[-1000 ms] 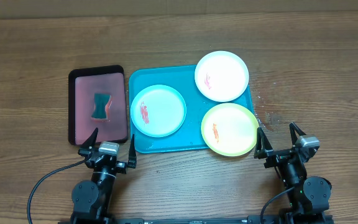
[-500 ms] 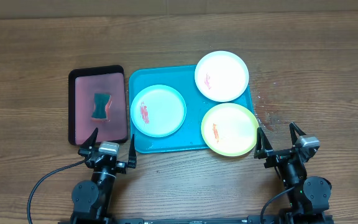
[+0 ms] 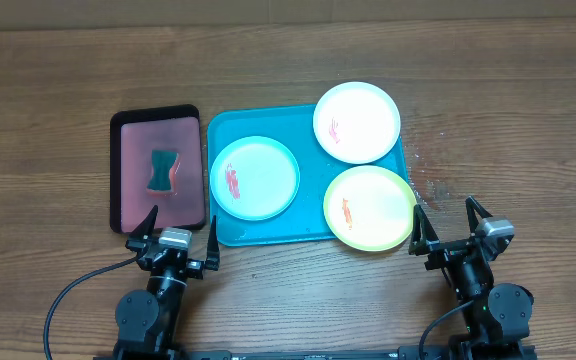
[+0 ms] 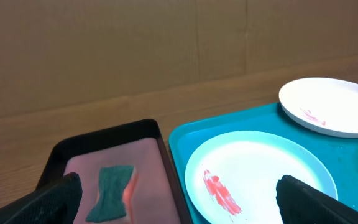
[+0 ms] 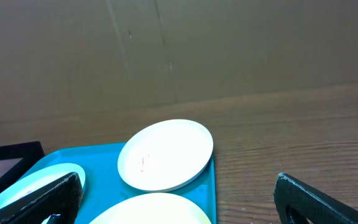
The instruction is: Clean dirty plates on tray and stack at the side
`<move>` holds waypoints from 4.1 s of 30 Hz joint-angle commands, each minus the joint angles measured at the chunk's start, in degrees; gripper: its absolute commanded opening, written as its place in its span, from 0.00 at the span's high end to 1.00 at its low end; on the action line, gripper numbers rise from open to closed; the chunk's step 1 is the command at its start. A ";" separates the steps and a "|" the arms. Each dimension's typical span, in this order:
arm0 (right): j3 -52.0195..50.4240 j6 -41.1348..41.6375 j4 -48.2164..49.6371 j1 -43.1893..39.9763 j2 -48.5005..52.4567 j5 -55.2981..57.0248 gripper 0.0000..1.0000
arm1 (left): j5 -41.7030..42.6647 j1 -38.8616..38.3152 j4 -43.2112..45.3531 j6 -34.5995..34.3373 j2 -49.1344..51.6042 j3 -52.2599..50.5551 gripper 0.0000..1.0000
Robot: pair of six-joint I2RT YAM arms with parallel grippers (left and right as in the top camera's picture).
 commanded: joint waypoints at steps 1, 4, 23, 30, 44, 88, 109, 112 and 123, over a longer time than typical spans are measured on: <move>-0.61 -0.42 0.35 -0.07 -0.63 0.09 0.00 | -0.42 0.31 -0.11 1.07 -0.59 -0.17 0.00; -0.61 -0.42 0.35 -0.07 -0.63 0.09 0.00 | -0.42 0.31 -0.11 1.07 -0.59 -0.20 0.00; -0.59 -0.39 0.42 -0.07 -0.63 -0.09 0.00 | 2.86 0.31 1.29 1.25 -0.59 -0.17 0.00; 0.74 -0.15 1.22 -0.07 -0.63 -4.94 0.00 | 8.04 0.31 -3.91 1.05 -0.44 5.90 0.00; 18.49 -0.20 -8.09 -0.07 4.98 -4.96 0.00 | 8.37 0.31 -23.23 1.49 19.96 36.44 0.01; 78.53 13.05 -40.76 18.18 91.91 -6.34 0.35 | -13.64 -0.28 -64.39 -30.14 80.87 84.56 0.00; 78.51 16.44 -23.04 27.58 115.32 -3.26 0.62 | -17.55 -0.28 -63.69 -30.69 87.97 84.54 0.00; 78.51 16.46 -22.47 28.15 116.76 -2.62 0.68 | -17.53 -0.28 -63.28 -30.67 87.95 84.54 0.00; 78.38 18.14 -24.22 28.79 118.86 -0.13 0.96 | -18.97 -0.28 -61.72 -30.64 87.97 83.78 0.00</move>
